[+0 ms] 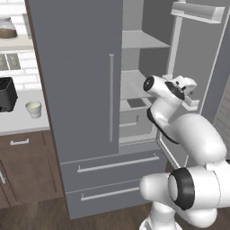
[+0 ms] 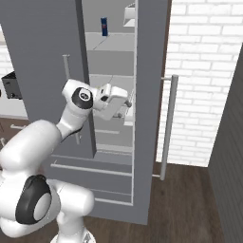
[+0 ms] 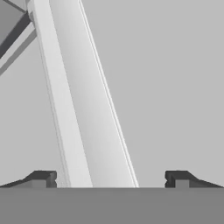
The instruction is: Grab a lemon wedge from the fridge and one ice cube from the ice bowl, and put them in the glass of lemonade.
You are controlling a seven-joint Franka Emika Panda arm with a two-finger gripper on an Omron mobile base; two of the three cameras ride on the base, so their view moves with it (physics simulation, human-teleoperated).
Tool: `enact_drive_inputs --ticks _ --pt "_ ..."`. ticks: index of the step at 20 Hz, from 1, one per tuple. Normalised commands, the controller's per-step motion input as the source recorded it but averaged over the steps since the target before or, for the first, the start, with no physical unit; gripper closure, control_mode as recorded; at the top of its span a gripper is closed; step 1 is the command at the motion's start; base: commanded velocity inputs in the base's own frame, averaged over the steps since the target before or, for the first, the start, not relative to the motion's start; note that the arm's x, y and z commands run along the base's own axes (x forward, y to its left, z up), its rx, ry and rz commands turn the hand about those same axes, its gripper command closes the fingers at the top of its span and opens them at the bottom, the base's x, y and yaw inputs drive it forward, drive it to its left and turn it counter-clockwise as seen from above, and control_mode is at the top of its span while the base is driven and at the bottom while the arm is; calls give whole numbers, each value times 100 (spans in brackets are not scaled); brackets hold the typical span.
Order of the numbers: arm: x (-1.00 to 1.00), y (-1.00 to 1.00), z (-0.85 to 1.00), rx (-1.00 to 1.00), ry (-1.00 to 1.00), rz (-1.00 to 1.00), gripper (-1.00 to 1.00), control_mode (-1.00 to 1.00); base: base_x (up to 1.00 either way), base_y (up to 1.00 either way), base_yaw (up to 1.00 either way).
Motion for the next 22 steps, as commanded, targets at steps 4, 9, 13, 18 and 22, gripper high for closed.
enact_drive_inputs --ticks 4,9,13,18,22 --pt "-39 69 23 0 -6 10 -100 -100 0 0 0" --pt "-25 90 28 0 -1 17 -100 -100 0 0 0" --pt "-11 67 5 23 -3 17 -100 -100 0 0 0" --pt "-1 27 0 56 -6 14 -100 -100 0 0 0" --pt "0 37 0 53 -3 19 -100 -100 0 0 0"
